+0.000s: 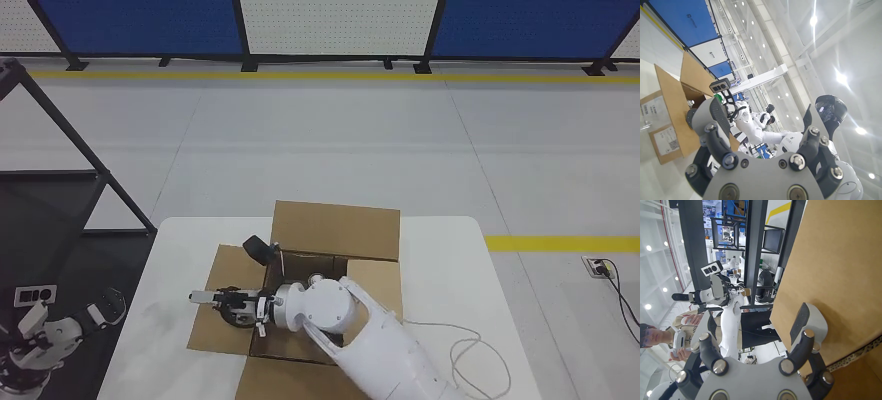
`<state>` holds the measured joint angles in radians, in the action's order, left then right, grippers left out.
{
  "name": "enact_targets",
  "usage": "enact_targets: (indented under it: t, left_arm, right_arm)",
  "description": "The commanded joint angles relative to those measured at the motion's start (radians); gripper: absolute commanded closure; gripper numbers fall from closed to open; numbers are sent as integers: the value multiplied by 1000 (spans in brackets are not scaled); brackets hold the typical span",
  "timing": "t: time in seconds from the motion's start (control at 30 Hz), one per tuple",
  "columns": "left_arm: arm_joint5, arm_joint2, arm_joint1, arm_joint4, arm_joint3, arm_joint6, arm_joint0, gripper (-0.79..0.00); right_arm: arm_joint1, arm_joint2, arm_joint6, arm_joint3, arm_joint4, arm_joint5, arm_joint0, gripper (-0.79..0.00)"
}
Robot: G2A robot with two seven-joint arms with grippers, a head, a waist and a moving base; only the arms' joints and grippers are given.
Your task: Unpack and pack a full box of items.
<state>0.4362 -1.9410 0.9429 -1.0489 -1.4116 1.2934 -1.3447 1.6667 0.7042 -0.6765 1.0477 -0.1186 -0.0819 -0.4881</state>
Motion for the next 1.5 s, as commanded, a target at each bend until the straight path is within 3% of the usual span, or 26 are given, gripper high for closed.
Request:
enact_targets:
  t: [0.0,0.4,0.8,1.07,1.47]
  left_arm:
    - [0,-1,1,-1,3,1,1,-785]
    - [-6,-2,6,5,5,8,8,-785]
    - [-10,-7,9,11,6,7,10,-785]
    - [-13,-7,12,18,0,7,12,-785]
    - [-18,-5,15,34,-12,3,15,-785]
  right_arm:
    - [9,-11,12,-22,3,-1,10,-785]
    - [44,-42,55,-82,51,-14,34,-785]
    - [45,1,42,-67,67,2,22,-785]
    - [31,50,23,-8,81,23,-8,-785]
    - [-21,194,-20,199,132,33,-107,-785]
